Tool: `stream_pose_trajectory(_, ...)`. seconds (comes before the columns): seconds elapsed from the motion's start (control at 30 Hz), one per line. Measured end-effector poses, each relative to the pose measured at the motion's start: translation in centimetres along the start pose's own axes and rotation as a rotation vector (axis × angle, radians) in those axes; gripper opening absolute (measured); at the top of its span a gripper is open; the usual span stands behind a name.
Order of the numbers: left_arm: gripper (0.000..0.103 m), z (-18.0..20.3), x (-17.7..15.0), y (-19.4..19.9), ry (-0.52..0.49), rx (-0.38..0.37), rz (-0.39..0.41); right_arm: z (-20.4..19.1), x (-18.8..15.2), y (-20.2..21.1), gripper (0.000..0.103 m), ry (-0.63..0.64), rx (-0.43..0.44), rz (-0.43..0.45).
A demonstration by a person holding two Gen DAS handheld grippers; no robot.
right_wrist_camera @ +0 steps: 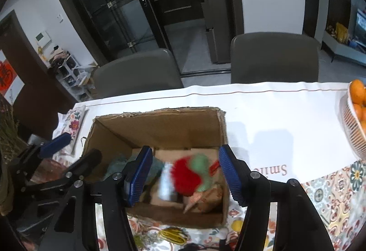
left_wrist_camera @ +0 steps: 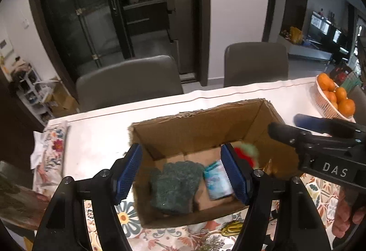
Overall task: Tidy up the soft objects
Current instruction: 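Open both tools to drop the tissue pack and pompom into the box, then move both tools back toward the remaining objects on the runner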
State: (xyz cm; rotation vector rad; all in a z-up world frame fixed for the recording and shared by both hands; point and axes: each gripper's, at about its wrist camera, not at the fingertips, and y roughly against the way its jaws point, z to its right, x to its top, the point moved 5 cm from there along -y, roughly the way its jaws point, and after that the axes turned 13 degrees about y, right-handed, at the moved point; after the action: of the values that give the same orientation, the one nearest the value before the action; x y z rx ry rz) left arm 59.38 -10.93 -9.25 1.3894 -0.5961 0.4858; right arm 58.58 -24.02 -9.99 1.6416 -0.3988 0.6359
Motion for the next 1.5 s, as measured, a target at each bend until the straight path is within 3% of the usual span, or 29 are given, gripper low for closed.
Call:
stream_pose_trajectory(0.87,0.074,-1.2,-4.0,10.8,0.071,0.023,0.113,-3.5,-3.1,9.8,0.062,0.053,-0.027,0.103)
stream_pose_trajectory(1.5,0.075,-2.5,-10.2,12.9,0.074,0.053,0.070,-6.1,-8.5,11.0,0.062,0.088,-0.014,0.060)
